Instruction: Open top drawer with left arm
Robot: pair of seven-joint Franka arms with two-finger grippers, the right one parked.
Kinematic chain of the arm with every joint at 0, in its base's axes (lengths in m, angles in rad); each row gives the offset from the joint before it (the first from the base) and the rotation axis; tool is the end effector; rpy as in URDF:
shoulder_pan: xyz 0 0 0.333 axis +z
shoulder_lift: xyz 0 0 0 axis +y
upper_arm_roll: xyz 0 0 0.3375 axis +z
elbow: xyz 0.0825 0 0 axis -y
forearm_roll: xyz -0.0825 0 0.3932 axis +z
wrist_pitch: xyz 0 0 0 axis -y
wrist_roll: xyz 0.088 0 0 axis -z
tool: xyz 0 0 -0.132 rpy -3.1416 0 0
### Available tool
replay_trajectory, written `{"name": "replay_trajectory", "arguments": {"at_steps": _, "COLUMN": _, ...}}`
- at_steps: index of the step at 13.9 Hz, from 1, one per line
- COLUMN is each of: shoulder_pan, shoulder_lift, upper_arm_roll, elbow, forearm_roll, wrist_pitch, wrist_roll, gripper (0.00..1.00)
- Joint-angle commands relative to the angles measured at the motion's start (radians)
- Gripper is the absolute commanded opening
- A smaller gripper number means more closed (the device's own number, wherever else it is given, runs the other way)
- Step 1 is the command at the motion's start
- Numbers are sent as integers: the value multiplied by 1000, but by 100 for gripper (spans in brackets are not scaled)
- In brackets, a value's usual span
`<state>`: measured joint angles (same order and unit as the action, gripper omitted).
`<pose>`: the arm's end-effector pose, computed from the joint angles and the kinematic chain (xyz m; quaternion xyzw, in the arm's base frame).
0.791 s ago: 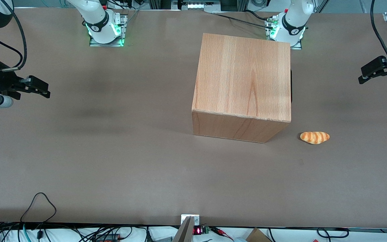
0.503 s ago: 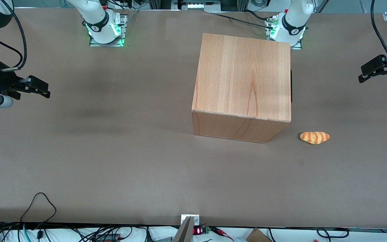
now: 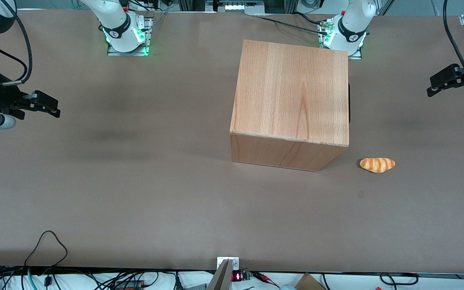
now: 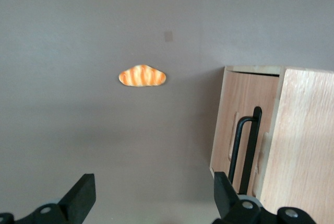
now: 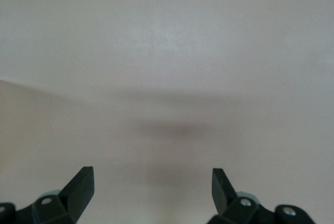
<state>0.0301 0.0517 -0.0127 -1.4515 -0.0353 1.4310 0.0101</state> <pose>0.5648 0.0050 0.6367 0.9992 0.0018 -0.0358 0.0184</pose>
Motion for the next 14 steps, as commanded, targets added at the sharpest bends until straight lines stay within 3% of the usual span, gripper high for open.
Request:
{"name": "replay_trajectory", "arguments": {"at_steps": 1, "shoulder_pan": 13, "shoulder_lift": 8, "upper_arm_roll": -10, "elbow": -88, "forearm_roll": -98, "wrist_pitch": 23, "wrist_roll": 8, "gripper": 100}}
{"name": "replay_trajectory", "arguments": {"at_steps": 8, "shoulder_pan": 4, "shoulder_lift": -1, "upper_arm_roll": -87, "elbow": -354, "forearm_roll": -141, "wrist_pitch": 251, "wrist_roll": 8, "gripper": 100}}
{"name": "replay_trajectory", "arguments": {"at_steps": 14, "shoulder_pan": 4, "shoulder_lift": 0, "upper_arm_roll": -101, "elbow": -446, "forearm_roll": -140, "wrist_pitch": 321, "wrist_roll": 16, "gripper": 100}}
